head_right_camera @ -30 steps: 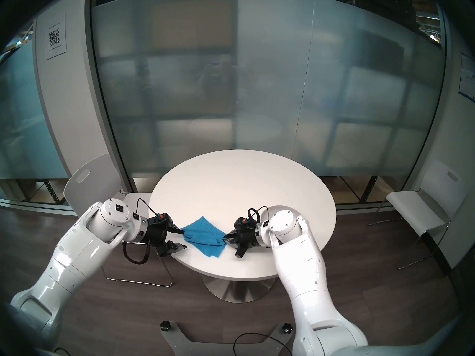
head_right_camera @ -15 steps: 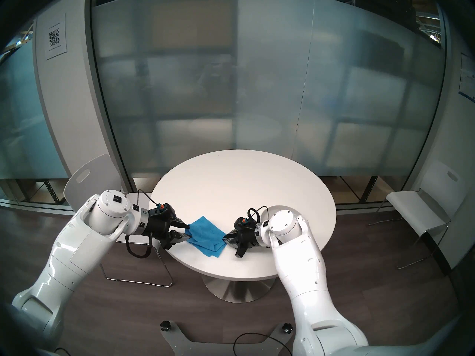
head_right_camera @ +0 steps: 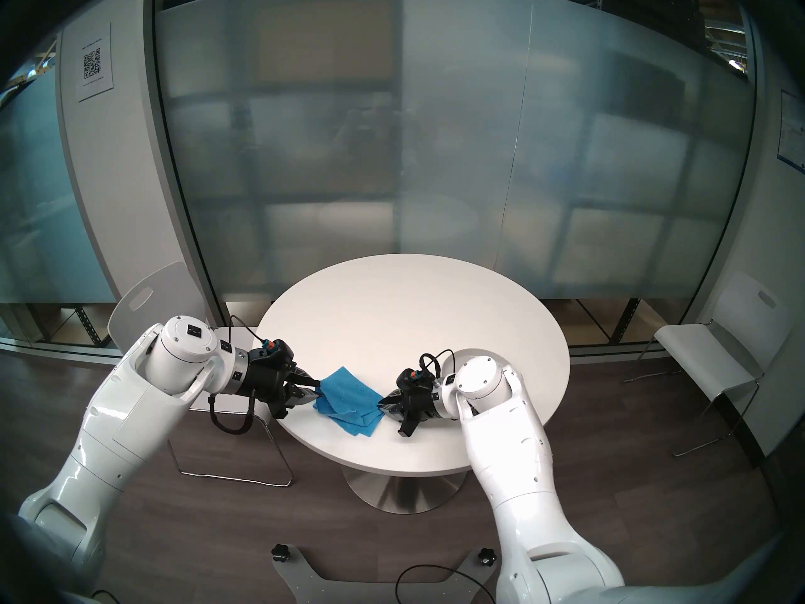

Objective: Fold the napkin in half twice and place it beside the plate

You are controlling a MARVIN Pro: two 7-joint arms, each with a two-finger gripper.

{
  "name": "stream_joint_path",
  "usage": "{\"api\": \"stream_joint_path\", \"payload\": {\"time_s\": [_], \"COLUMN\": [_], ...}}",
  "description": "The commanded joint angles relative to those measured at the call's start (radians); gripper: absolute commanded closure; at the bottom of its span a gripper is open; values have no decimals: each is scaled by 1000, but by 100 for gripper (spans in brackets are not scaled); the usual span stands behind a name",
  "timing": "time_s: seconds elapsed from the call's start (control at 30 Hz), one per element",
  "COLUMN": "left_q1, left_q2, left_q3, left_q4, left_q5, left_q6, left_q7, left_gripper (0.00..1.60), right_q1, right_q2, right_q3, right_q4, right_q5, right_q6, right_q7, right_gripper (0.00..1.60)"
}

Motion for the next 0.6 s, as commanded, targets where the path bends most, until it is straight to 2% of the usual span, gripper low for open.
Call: {"api": "stream_joint_path", "payload": {"time_s": [0.0,0.4,0.57], "left_q1": [1,29,12], "left_q2": [16,40,16], "left_q3": [-10,-23,-52], "left_q4": [16,28,42], "left_q5": [10,17,4], "left_q6": [-23,-47,-47], "left_q7": [11,15,43], "left_gripper": [78,78,77], "right_q1": [3,5,9], "right_q2": [-1,-3,-4], "right_q3": [-3,-6,-6], "right_q4": [17,12,25], "right_q5": [0,-1,0], "right_q6": [-7,0,-6], "right_q7": [-2,1,-3], "right_gripper": [93,94,93]}}
